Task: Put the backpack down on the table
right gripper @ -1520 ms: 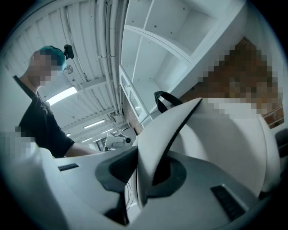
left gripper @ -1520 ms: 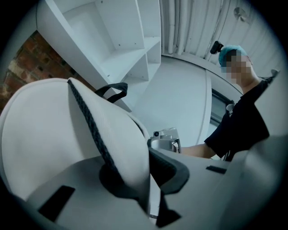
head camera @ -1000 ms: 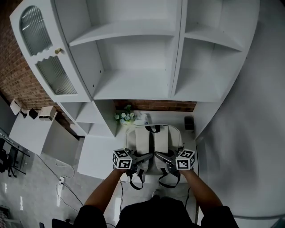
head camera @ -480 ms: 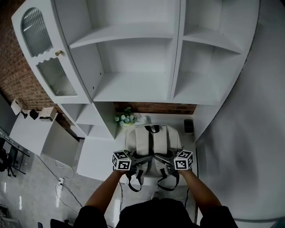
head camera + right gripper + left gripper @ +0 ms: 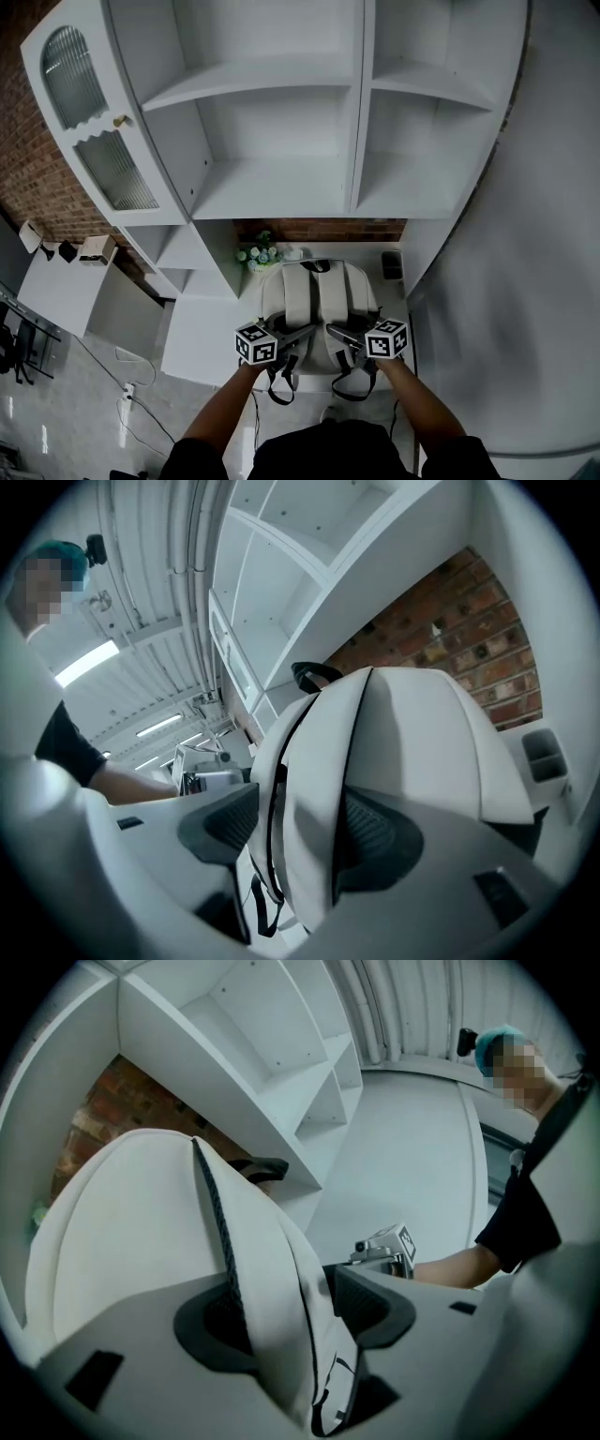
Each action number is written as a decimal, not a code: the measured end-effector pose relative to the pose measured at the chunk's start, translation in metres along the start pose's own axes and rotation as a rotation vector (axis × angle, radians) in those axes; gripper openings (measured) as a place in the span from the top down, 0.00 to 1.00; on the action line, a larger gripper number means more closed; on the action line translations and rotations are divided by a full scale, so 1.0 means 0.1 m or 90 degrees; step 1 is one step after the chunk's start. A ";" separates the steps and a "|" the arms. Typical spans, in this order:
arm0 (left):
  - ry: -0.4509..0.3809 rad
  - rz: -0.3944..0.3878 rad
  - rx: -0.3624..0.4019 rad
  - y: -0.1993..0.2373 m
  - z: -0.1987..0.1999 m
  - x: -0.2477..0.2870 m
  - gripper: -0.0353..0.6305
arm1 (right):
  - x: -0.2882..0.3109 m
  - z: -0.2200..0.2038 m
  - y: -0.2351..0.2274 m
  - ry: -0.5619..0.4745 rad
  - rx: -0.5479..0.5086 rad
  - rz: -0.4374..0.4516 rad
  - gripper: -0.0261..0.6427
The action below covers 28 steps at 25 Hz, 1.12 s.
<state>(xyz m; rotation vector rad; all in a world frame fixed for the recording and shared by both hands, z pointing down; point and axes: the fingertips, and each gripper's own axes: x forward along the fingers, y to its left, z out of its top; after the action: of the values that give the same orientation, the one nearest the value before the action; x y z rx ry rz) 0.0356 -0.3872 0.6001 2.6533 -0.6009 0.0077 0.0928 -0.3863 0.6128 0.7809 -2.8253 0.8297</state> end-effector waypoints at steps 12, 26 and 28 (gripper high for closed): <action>-0.045 0.008 -0.081 0.01 0.04 -0.38 0.54 | -0.32 0.09 -0.05 -0.056 0.034 -0.111 0.56; -0.030 -0.035 -0.032 -0.30 -0.04 -0.66 0.53 | -0.13 -0.03 0.60 -0.038 -0.016 -0.040 0.56; -0.031 -0.041 -0.035 -0.36 -0.05 -0.71 0.53 | -0.08 -0.04 0.72 -0.042 -0.018 -0.024 0.56</action>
<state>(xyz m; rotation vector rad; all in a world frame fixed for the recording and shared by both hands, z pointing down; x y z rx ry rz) -0.0138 -0.3267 0.5840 2.6251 -0.5245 -0.0907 0.0632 -0.3288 0.5796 0.8701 -2.8635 0.7708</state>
